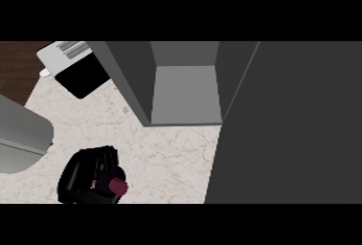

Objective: Pick up the wine, place it into the cabinet and close the cabinet

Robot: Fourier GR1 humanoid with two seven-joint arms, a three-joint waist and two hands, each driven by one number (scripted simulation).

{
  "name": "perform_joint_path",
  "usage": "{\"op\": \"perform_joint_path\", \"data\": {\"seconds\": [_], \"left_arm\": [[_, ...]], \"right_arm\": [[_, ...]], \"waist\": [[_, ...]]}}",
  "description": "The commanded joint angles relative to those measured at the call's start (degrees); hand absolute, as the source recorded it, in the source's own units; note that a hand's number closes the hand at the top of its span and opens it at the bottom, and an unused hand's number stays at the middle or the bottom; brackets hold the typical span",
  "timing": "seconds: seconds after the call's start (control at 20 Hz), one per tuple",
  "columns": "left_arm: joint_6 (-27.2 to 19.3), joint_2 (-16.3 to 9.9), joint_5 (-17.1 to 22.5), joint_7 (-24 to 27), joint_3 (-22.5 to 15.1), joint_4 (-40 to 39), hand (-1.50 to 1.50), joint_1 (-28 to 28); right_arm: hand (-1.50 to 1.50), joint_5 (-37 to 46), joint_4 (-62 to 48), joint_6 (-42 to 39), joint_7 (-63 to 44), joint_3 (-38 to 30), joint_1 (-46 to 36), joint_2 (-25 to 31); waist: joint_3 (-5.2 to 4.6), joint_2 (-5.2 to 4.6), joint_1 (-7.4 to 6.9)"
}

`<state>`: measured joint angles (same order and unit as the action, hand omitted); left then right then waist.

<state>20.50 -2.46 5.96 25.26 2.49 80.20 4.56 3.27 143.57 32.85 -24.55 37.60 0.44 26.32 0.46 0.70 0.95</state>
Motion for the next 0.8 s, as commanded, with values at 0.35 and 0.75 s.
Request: {"op": "perform_joint_path", "data": {"seconds": [0.35, 0.75], "left_arm": [[-22.08, 2.42, 3.22, -6.69, -19.62, 7.08, 1.50, -2.17], [-33.45, 2.45, 0.65, -6.67, -23.35, 6.90, 1.50, -6.72]], "right_arm": [[-1.50, 2.78, 14.16, 0.88, -2.65, 0.39, 6.70, 5.01], [-1.50, 0.06, 10.61, -0.15, 2.97, -1.52, 8.24, 4.50]], "waist": [[-0.49, -0.31, 0.58], [-0.44, -0.52, -0.16]]}}
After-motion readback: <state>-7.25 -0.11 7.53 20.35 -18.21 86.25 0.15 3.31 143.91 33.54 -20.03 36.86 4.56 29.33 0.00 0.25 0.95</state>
